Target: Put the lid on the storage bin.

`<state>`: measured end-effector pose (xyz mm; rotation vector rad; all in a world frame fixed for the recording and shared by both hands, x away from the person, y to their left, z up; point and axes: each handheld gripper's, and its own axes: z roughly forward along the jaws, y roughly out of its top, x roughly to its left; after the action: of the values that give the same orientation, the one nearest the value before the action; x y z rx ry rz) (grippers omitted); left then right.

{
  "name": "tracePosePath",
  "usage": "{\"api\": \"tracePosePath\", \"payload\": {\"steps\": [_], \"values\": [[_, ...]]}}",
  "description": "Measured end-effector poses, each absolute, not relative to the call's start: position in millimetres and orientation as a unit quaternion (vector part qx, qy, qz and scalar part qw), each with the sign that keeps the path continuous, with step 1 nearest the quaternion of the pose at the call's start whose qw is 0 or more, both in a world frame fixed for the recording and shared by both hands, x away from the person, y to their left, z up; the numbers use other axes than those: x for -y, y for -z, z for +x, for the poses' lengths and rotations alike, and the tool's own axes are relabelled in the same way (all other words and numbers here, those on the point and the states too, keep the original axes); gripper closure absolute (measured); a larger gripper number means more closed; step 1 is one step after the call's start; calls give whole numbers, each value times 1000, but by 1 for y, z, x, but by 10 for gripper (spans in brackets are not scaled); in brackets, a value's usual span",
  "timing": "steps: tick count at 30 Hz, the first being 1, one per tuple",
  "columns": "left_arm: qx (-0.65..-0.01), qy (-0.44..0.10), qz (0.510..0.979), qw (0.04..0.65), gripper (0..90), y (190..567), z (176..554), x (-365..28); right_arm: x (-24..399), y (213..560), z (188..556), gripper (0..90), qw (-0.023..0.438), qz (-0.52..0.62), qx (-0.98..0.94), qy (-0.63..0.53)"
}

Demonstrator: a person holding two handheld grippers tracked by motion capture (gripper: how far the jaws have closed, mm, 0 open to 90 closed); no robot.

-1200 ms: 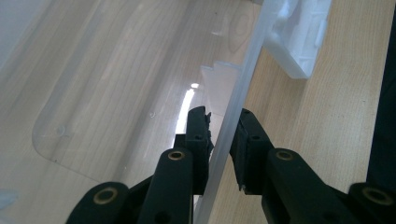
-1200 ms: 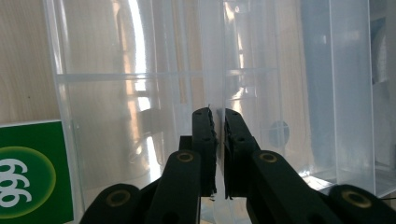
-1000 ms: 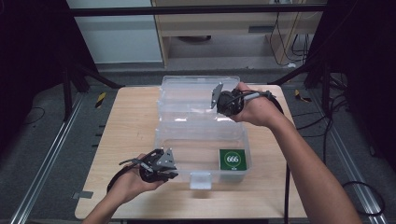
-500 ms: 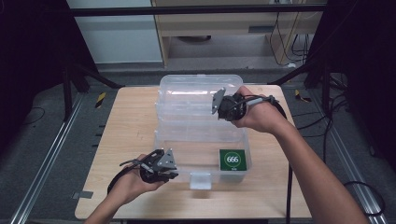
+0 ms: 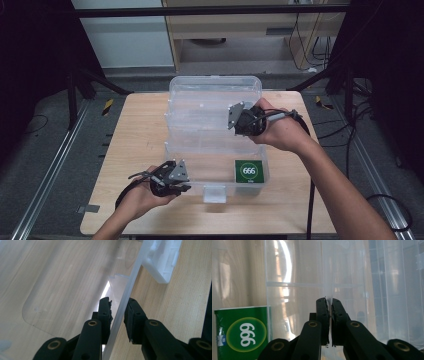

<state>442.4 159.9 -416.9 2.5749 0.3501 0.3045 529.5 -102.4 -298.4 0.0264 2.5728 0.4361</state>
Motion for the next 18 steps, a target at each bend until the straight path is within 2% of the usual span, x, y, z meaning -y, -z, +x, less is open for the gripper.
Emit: {"api": "tracePosePath", "payload": {"steps": [18], "values": [[-130,-116,950,261,750,418,441,-159,106,305,496,857,290,5,-940,-179]]}}
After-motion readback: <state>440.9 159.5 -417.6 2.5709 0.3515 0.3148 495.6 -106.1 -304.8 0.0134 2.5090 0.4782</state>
